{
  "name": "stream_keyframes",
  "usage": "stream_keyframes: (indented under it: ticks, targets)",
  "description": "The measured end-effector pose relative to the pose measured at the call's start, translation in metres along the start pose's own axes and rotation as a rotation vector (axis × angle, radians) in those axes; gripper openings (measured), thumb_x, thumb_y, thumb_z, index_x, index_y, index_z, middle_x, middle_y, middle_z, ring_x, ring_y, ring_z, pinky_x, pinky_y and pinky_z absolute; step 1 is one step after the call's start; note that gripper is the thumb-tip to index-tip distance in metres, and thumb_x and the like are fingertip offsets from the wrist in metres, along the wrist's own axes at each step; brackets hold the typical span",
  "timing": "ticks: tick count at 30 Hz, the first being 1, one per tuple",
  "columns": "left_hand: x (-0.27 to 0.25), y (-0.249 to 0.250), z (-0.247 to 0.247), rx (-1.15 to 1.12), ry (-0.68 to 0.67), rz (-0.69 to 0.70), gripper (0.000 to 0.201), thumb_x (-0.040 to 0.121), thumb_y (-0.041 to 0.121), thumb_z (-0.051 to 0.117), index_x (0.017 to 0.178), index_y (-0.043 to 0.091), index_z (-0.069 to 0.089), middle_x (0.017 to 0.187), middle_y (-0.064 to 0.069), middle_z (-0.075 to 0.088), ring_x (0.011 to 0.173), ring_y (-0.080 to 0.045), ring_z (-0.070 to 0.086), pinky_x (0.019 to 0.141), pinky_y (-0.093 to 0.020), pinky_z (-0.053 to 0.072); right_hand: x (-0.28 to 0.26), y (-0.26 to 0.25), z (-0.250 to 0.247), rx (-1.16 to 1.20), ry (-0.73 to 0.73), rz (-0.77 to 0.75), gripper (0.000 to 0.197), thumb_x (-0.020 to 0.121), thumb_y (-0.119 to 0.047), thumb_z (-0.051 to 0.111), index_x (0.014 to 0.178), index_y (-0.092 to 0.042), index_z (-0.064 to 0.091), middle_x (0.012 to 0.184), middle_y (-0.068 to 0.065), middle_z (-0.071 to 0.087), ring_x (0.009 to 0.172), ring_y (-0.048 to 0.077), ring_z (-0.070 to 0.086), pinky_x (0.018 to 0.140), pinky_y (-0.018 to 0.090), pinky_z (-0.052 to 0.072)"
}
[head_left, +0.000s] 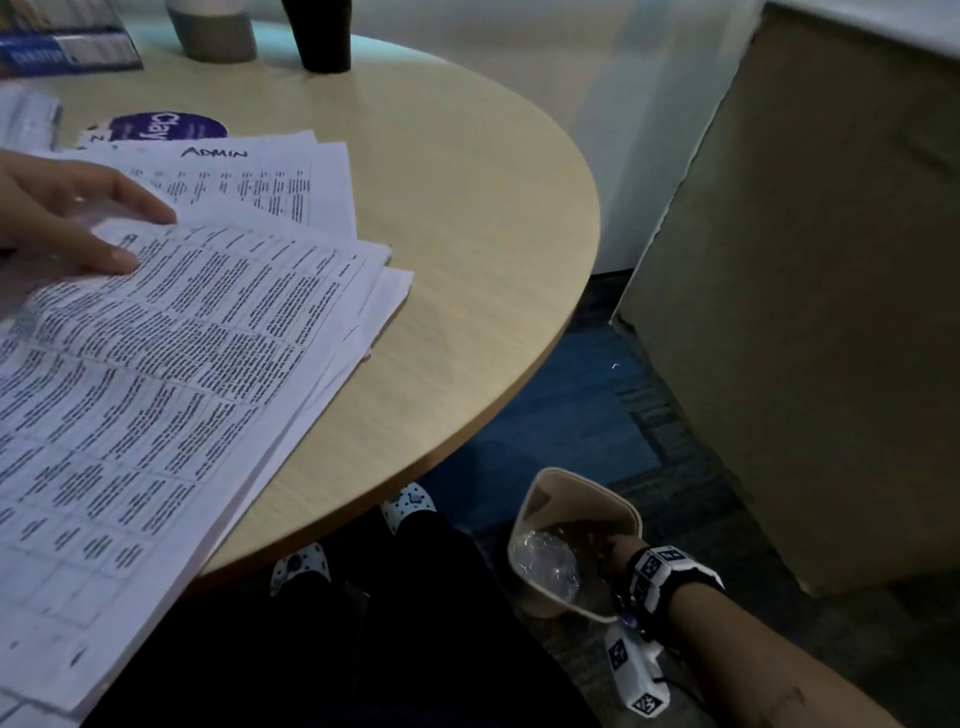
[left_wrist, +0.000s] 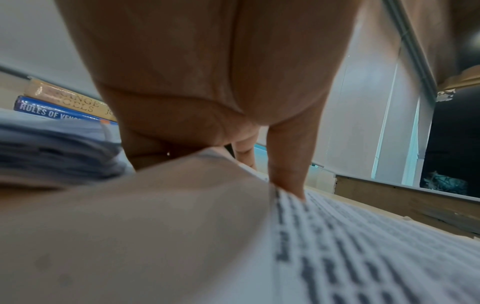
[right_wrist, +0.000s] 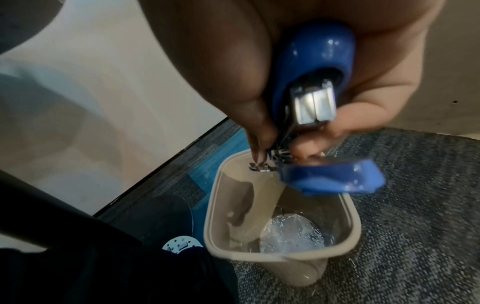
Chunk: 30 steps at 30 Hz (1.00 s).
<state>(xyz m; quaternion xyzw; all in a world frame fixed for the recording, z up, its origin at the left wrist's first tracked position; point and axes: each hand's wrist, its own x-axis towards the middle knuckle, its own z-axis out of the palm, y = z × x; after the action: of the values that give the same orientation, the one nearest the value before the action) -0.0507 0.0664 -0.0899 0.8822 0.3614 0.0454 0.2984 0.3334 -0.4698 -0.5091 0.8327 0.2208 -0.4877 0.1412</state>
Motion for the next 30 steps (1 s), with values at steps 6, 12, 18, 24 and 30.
stream_keyframes:
  ticks: [6,12,18,24,30]
  targets:
    - [0.007,-0.040,-0.001,-0.016,-0.034,0.119,0.060,0.066,0.001,0.083,0.116,0.028,0.062,0.113,0.003,0.066,0.103,-0.012,0.064,0.089,-0.041,0.054,-0.154,-0.056,-0.023,-0.172,0.114,-0.067,0.069,0.062,-0.018,0.072,0.125,-0.033,0.048,0.129,-0.004,0.058,0.117,0.022,0.057,0.094,0.032,0.046]
    - [0.005,-0.046,-0.002,-0.135,0.001,0.041,0.062,0.063,0.022,0.089,0.119,0.030,0.063,0.120,0.004,0.065,0.109,-0.025,0.062,0.092,-0.047,0.051,-0.150,-0.056,-0.029,0.018,0.218,-0.123,0.045,0.098,-0.015,0.040,0.143,-0.014,0.036,0.151,0.008,0.033,0.137,0.021,0.036,0.110,0.026,0.028]
    - [-0.042,0.027,0.010,-0.031,0.052,0.052,0.052,0.067,0.008,0.083,0.096,0.047,0.064,0.098,0.017,0.065,0.089,-0.006,0.062,0.080,-0.037,0.048,-0.170,-0.051,-0.036,0.196,0.296,-0.082,0.040,0.097,-0.022,0.040,0.137,-0.025,0.044,0.142,0.001,0.044,0.129,0.022,0.045,0.101,0.023,0.034]
    - [-0.060,0.067,-0.005,0.018,-0.218,-0.091,0.095,0.019,0.077,0.078,0.106,0.043,0.060,0.126,0.015,0.049,0.123,-0.013,0.045,0.106,-0.036,0.031,-0.229,-0.046,-0.081,0.562,0.555,-0.325,0.042,0.091,-0.002,0.044,0.106,-0.033,0.068,0.116,0.009,0.063,0.107,0.025,0.058,0.091,0.026,0.043]
    - [-0.063,0.075,-0.007,0.084,-0.280,-0.130,0.107,0.014,0.083,0.072,0.113,0.047,0.051,0.137,0.009,0.044,0.123,-0.016,0.047,0.101,-0.035,0.038,-0.390,-0.104,-0.211,0.707,1.215,-0.777,0.045,0.090,-0.003,0.045,0.123,-0.030,0.058,0.096,0.014,0.064,0.068,0.020,0.054,0.071,0.034,0.045]
